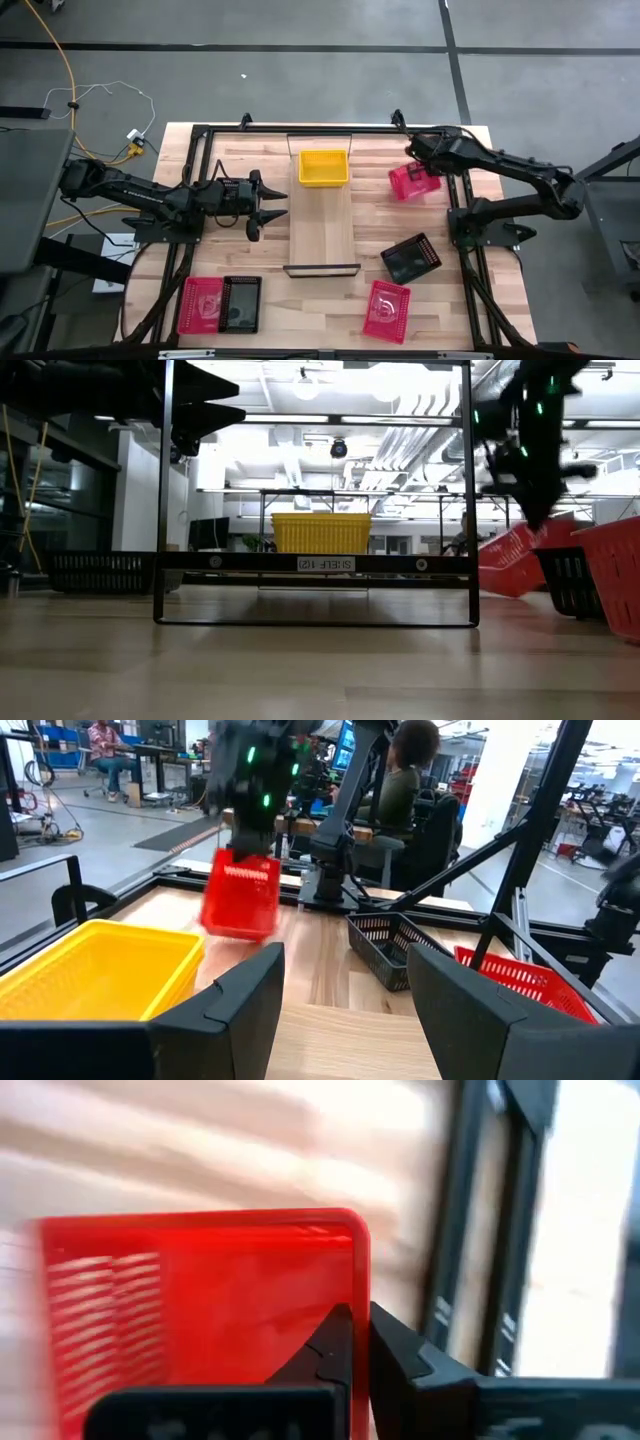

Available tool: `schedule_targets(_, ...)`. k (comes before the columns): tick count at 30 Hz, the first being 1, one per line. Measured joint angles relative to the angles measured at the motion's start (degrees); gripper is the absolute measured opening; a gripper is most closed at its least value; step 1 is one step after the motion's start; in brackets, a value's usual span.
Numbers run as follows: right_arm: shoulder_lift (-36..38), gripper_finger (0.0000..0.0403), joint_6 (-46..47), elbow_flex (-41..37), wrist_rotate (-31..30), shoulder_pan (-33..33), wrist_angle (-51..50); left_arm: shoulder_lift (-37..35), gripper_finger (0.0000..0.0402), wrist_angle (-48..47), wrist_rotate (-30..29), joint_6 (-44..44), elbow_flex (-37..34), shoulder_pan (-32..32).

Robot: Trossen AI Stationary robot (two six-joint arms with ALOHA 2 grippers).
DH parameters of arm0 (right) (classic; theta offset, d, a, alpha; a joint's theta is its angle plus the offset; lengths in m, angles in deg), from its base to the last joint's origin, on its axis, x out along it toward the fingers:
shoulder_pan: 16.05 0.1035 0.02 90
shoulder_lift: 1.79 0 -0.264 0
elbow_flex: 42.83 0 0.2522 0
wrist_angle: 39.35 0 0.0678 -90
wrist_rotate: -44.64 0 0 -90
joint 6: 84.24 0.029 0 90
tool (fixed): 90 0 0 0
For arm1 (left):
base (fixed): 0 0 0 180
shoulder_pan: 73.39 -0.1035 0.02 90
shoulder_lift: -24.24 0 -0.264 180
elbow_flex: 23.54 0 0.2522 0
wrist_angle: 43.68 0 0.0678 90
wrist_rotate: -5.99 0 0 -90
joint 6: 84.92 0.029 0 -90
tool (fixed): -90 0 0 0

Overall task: Stack baskets on shelf by color
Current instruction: Put the top red bin on the shelf

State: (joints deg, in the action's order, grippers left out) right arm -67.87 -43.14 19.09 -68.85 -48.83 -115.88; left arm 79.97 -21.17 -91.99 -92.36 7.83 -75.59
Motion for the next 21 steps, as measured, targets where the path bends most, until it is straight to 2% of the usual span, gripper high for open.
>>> schedule_targets(5,2.80,0.0002,2.79,9.10,1.97,8.93,-0.03,0.00,0.0202,0.00,-0.02,0.06,0.00,0.00)
schedule_targets(9,2.61,0.0002,8.39,12.21,4.15,18.35,0.02,0.00,0.0202,0.00,-0.02,0.00,0.00,0.00)
schedule_targets(16,-0.24,0.0001,22.18,9.16,3.67,35.58,8.80,-0.01,0.0202,0.13,-0.04,-0.09,-0.01,0.00)
schedule_targets(21,-3.59,0.0001,27.49,4.99,0.72,41.68,21.74,0.00,0.0202,0.39,-0.11,-0.91,0.00,0.00)
